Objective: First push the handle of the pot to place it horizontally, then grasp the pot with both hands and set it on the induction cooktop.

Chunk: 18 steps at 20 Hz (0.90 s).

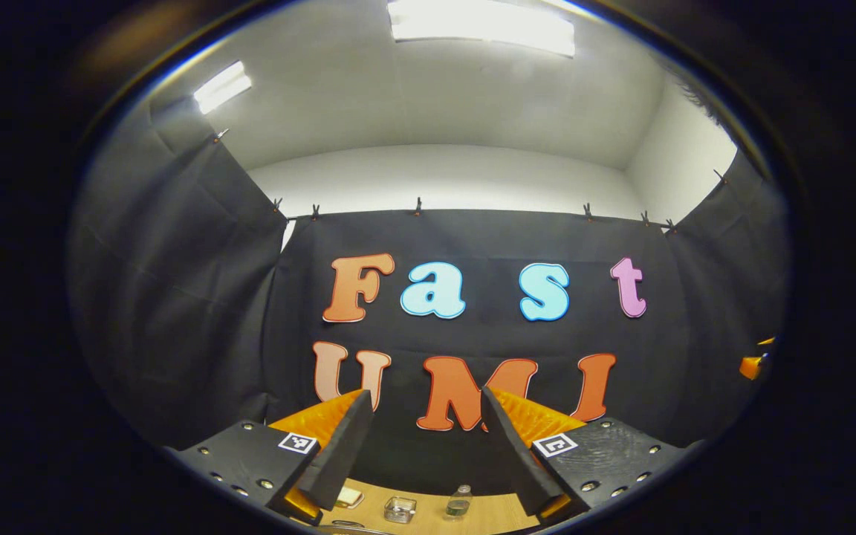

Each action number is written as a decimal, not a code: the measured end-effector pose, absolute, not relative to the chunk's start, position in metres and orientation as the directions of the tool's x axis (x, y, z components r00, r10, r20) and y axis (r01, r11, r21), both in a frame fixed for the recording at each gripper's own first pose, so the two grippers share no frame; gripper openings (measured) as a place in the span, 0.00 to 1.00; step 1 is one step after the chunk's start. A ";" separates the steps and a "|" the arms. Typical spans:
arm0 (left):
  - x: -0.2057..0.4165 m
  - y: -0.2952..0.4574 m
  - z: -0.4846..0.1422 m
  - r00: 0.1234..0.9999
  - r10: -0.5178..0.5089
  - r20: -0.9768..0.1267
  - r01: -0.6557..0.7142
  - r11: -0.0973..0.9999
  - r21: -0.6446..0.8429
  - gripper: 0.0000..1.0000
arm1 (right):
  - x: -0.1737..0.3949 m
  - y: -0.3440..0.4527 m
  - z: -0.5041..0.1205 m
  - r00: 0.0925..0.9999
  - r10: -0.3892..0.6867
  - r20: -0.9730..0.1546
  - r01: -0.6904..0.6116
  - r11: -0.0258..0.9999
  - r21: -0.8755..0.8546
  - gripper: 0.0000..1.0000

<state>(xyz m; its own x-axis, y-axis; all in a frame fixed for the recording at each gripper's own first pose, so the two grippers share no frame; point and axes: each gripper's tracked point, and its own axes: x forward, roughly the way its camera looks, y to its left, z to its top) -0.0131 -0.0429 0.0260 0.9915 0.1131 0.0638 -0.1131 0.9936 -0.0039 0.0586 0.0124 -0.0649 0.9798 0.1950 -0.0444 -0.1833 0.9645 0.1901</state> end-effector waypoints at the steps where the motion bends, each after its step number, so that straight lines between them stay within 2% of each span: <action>1: -0.009 -0.043 0.024 0.993 0.095 0.065 -0.095 0.996 -0.003 0.87 | 0.057 0.012 -0.061 0.984 0.175 -0.032 -0.167 0.968 0.185 0.95; 4: 0.001 -0.034 0.009 0.999 0.031 0.024 -0.031 0.999 0.014 0.88 | 0.047 0.022 -0.050 0.991 0.134 -0.020 -0.126 0.969 0.213 0.95; 8: 0.005 -0.025 -0.030 0.995 -0.052 -0.081 0.049 0.998 -0.038 0.89 | 0.034 0.059 -0.050 0.987 0.159 -0.039 -0.146 0.961 0.234 0.95; 9: 0.003 -0.023 -0.040 0.992 -0.066 -0.108 0.060 0.997 -0.053 0.93 | 0.034 0.064 -0.050 0.987 0.152 -0.045 -0.138 0.964 0.228 0.95; 10: 0.004 -0.016 -0.053 0.988 -0.069 -0.140 0.060 0.996 -0.070 0.86 | 0.032 0.071 -0.050 0.987 0.153 -0.046 -0.139 0.965 0.224 0.95; 11: 0.001 -0.019 -0.071 0.978 -0.098 -0.186 0.081 0.992 -0.094 0.72 | 0.029 0.080 -0.048 0.986 0.159 -0.046 -0.145 0.964 0.222 0.95; 12: -0.005 -0.020 -0.091 0.964 -0.113 -0.242 0.089 0.990 -0.106 0.69 | 0.026 0.089 -0.047 0.985 0.168 -0.048 -0.154 0.963 0.221 0.95; 13: -0.011 -0.022 -0.110 0.944 -0.134 -0.302 0.106 0.989 -0.106 0.47 | 0.025 0.097 -0.048 0.983 0.176 -0.051 -0.161 0.962 0.220 0.95; 14: -0.017 -0.019 -0.129 0.933 -0.118 -0.341 0.094 0.992 -0.086 0.41 | 0.025 0.103 -0.048 0.982 0.182 -0.054 -0.166 0.961 0.220 0.95; 15: -0.020 -0.012 -0.145 0.918 -0.111 -0.379 0.097 0.994 -0.057 0.19 | 0.024 0.108 -0.048 0.980 0.188 -0.058 -0.171 0.960 0.221 0.95; 17: -0.033 -0.013 -0.175 0.870 -0.135 -0.473 0.136 0.990 -0.032 0.07 | 0.022 0.119 -0.050 0.977 0.204 -0.065 -0.185 0.957 0.225 0.95; 18: -0.044 -0.018 -0.198 0.835 -0.156 -0.528 0.167 0.986 -0.028 0.07 | 0.022 0.123 -0.052 0.976 0.208 -0.068 -0.188 0.956 0.226 0.95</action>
